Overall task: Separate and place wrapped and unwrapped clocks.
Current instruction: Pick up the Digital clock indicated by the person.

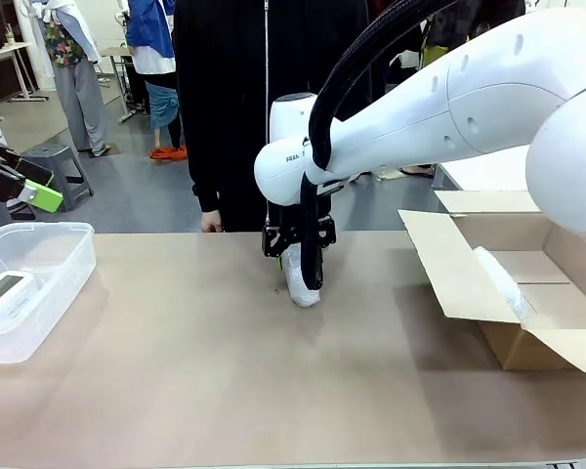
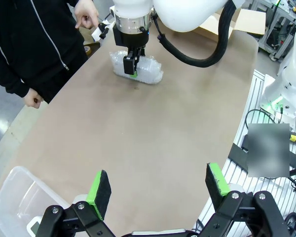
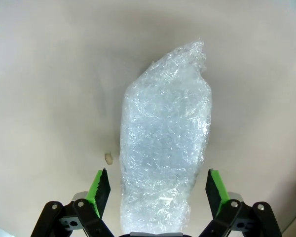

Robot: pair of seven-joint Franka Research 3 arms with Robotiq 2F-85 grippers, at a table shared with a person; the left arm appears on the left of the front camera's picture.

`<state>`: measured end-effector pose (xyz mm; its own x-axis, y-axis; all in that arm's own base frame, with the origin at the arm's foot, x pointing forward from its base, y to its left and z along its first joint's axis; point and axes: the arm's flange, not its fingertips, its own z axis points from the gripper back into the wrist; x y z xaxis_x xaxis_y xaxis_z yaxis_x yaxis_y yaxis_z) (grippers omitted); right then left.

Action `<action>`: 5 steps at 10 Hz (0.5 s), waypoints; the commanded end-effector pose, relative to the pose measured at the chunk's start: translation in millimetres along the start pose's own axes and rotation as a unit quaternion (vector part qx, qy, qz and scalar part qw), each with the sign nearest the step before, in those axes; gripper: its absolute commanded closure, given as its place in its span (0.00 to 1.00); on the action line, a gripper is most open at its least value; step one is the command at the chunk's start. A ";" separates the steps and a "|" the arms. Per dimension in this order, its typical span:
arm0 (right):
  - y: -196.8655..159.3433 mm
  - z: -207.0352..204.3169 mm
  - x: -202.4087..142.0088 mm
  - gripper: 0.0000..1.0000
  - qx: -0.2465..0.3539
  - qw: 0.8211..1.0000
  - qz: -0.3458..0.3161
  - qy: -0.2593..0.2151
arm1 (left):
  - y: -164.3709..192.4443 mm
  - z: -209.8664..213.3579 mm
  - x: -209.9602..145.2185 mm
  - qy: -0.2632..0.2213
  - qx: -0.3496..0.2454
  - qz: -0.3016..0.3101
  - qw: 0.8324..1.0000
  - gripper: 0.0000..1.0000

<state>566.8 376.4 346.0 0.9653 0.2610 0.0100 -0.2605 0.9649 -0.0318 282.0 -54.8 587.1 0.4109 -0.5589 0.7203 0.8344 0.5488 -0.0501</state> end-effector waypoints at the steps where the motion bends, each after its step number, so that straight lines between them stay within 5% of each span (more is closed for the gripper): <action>1: 1.1 2.4 6.2 0.00 0.005 1.000 -0.003 0.003 | -0.3 -0.6 -0.7 0.002 -0.004 -0.006 1.000 0.00; 2: 0.9 2.5 6.3 0.18 0.001 1.000 -0.007 0.002 | -0.3 -0.6 -0.7 0.002 -0.004 -0.006 1.000 0.00; 3: 1.4 2.6 6.1 0.18 0.002 1.000 -0.004 -0.003 | -0.3 -0.6 -0.7 0.002 -0.004 -0.006 1.000 0.00; 4: 2.2 2.3 6.2 0.36 0.004 1.000 0.000 -0.007 | -0.3 -0.6 -0.7 0.002 -0.004 -0.006 1.000 0.00; 5: 1.4 2.0 6.1 0.37 0.004 1.000 0.003 -0.003 | -0.3 -0.6 -0.7 0.002 -0.004 -0.006 1.000 0.00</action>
<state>567.9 378.3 348.1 0.9650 0.2620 0.0156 -0.2615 0.9648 -0.0284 282.0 -54.8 587.1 0.4109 -0.5589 0.7203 0.8344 0.5488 -0.0501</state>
